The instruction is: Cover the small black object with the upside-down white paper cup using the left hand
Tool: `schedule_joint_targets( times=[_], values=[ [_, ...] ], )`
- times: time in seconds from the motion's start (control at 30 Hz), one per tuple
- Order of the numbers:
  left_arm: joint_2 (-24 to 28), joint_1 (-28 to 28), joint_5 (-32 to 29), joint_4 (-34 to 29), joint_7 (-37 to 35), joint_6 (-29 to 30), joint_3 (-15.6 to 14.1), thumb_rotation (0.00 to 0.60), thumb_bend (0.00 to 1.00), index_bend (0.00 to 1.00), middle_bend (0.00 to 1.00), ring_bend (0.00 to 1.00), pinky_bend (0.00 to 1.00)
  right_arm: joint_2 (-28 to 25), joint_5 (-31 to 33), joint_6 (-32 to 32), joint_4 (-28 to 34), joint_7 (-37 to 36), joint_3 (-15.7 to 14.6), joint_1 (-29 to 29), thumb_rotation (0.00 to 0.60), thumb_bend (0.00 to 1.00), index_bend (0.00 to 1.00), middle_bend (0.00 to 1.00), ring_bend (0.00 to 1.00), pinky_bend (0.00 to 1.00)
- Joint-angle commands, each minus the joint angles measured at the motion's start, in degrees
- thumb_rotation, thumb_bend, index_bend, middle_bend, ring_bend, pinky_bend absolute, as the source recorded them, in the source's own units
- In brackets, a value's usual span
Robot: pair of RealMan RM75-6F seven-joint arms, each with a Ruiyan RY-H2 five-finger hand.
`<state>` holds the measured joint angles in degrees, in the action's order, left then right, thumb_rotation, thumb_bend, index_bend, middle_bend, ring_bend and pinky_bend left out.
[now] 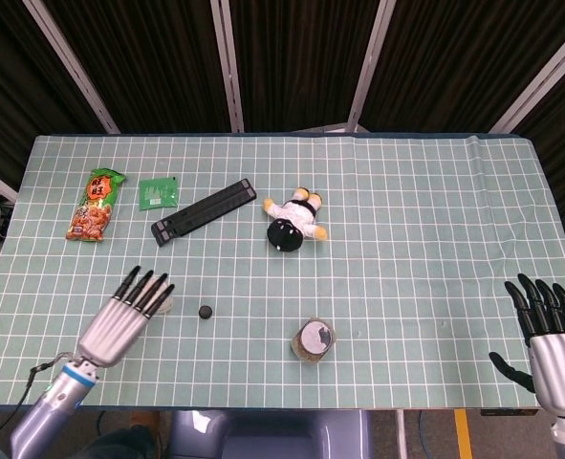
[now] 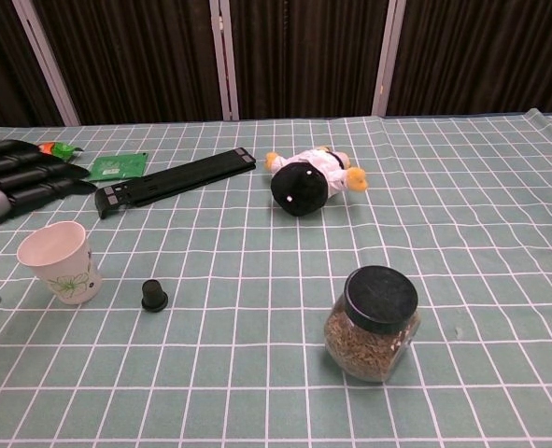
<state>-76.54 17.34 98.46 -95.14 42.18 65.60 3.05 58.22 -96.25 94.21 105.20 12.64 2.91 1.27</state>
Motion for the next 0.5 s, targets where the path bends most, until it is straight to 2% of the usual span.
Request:
schedule_joint_targets(
  times=[0.03,0.23,0.5],
  values=[
    [-3.9,3.1,-0.8,3.3,7.3,-4.6,0.3,0.600,0.00,0.00,0.00,0.00,0.00,0.0,0.5,-0.4,-0.3,-0.2,0.0,-0.1,0.600,0.00,0.00,0.00,0.00,0.00],
    [-8.8,5.1,0.1,8.6,19.2,-5.1,0.6,0.600,0.00,0.00,0.00,0.00,0.00,-0.1,1.6,-0.7,-0.9,-0.8,0.2,-0.1,0.600,0.00,0.00,0.00,0.00,0.00],
    [-11.7,5.9,-3.4,14.2,22.0,-4.9,1.7,0.600,0.00,0.00,0.00,0.00,0.00,0.1,0.5,-0.7,-1.1,-0.8,-0.5,0.0,0.600,0.00,0.00,0.00,0.00,0.00]
  ],
)
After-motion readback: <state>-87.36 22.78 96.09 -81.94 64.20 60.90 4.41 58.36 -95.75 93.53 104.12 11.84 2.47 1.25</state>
